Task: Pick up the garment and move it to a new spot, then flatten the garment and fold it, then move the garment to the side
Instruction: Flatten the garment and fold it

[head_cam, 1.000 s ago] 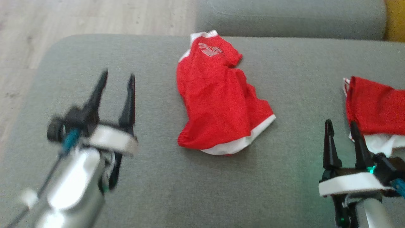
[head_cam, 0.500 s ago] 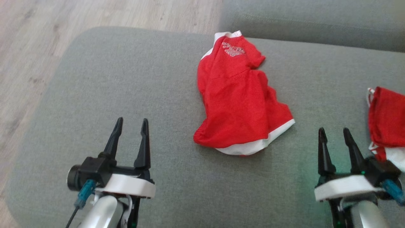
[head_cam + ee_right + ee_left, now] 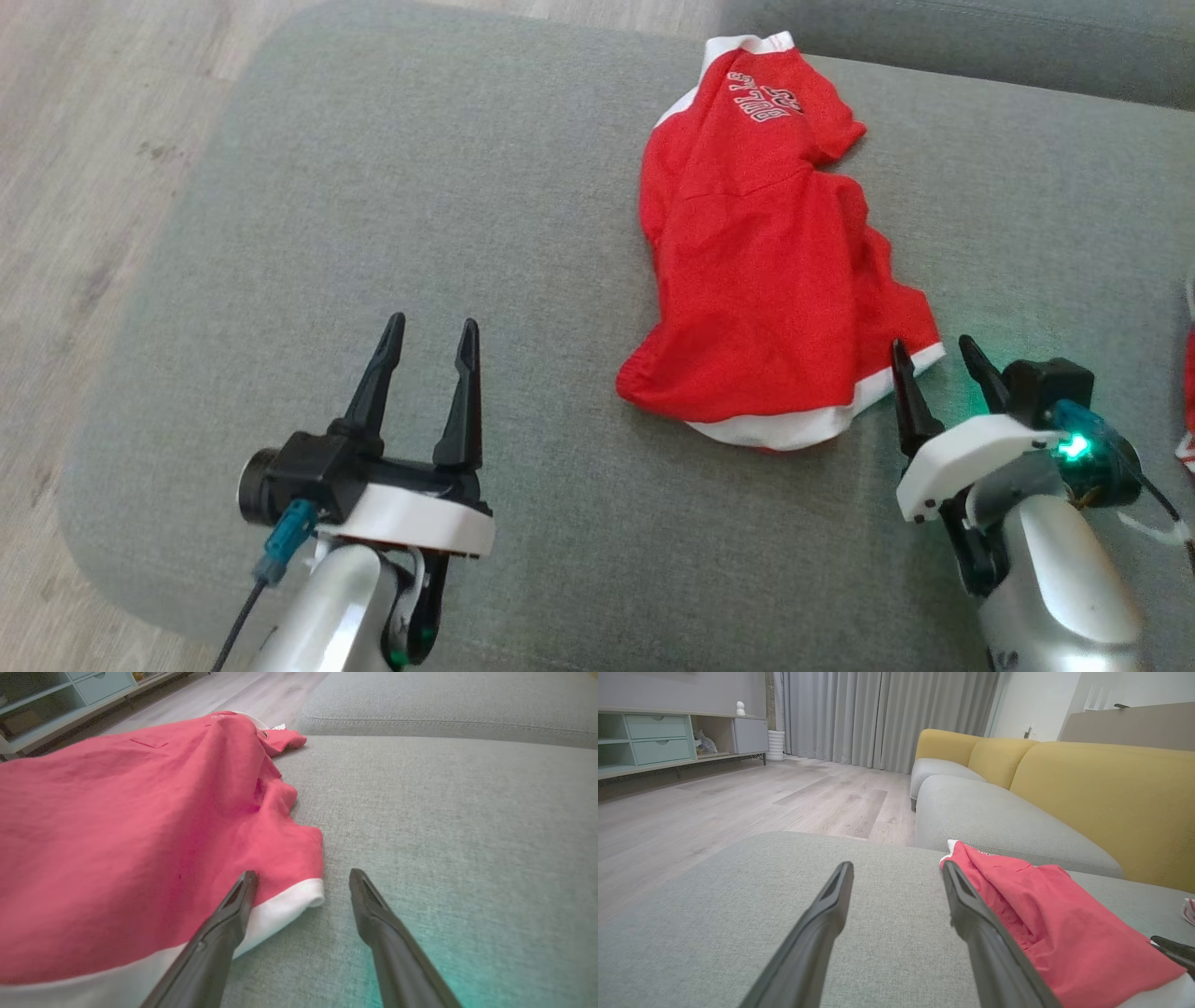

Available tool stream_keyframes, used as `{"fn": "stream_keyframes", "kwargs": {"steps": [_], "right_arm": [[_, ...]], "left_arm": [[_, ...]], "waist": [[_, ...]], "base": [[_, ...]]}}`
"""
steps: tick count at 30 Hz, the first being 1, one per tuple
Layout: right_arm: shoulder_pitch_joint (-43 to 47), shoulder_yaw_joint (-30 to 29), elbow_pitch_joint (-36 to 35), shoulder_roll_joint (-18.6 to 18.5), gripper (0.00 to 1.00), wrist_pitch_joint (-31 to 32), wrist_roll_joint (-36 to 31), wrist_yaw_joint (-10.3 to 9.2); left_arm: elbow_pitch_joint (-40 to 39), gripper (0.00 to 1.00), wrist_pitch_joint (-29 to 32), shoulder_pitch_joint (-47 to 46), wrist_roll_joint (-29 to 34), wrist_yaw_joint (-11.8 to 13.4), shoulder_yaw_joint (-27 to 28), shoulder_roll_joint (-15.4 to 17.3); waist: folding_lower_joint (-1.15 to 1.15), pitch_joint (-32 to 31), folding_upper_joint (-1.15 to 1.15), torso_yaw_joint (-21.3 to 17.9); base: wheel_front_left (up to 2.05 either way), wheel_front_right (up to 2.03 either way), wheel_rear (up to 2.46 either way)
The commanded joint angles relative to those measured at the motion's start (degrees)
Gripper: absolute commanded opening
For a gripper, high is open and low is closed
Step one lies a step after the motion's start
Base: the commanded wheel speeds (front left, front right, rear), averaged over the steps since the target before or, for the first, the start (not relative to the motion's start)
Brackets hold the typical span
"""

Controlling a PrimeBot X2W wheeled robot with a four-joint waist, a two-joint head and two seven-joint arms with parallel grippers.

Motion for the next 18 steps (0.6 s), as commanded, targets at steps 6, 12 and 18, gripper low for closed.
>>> {"fn": "stream_keyframes", "kwargs": {"steps": [6, 12, 18], "right_arm": [[-5.39, -0.03, 4.44, -0.28, 0.53, 0.01, -2.99, -0.04], [-7.07, -3.80, 6.10, -0.28, 0.00, -3.50, -6.11, -0.04], [-5.53, -12.81, 4.12, -0.40, 0.00, -5.31, -10.65, -0.04]], "left_arm": [[-0.53, 1.00, -0.46, -2.35, 1.84, -1.58, 3.68, -0.84], [0.06, 1.00, -0.46, -1.83, 3.01, -2.24, 5.22, -1.34], [0.08, 1.00, -0.46, -1.51, 3.96, -2.95, 6.39, -1.73]], "waist": [[-0.01, 0.05, 0.00, 0.91], [-0.01, -0.57, 0.00, -0.31], [-0.01, -1.65, 0.00, -2.31]], "base": [[0.00, 0.00, 0.00], [0.00, 0.00, 0.00], [0.00, 0.00, 0.00]]}}
